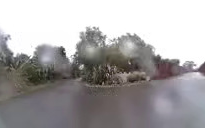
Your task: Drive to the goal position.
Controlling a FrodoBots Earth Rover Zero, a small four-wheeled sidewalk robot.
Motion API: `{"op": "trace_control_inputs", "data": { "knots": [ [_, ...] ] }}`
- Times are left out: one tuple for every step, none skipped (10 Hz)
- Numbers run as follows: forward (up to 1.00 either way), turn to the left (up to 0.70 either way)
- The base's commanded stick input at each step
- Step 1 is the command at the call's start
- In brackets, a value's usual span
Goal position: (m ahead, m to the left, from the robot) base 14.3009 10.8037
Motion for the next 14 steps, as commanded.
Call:
{"op": "trace_control_inputs", "data": {
  "knots": [
    [0.85, 0.34],
    [0.85, 0.0],
    [0.85, 0.0],
    [0.85, 0.0],
    [0.85, 0.0],
    [0.85, 0.0],
    [0.85, 0.0],
    [0.85, 0.0],
    [0.85, 0.0],
    [0.85, 0.0],
    [0.85, 0.0],
    [0.85, 0.0],
    [0.85, 0.0],
    [0.85, 0.0]
  ]
}}
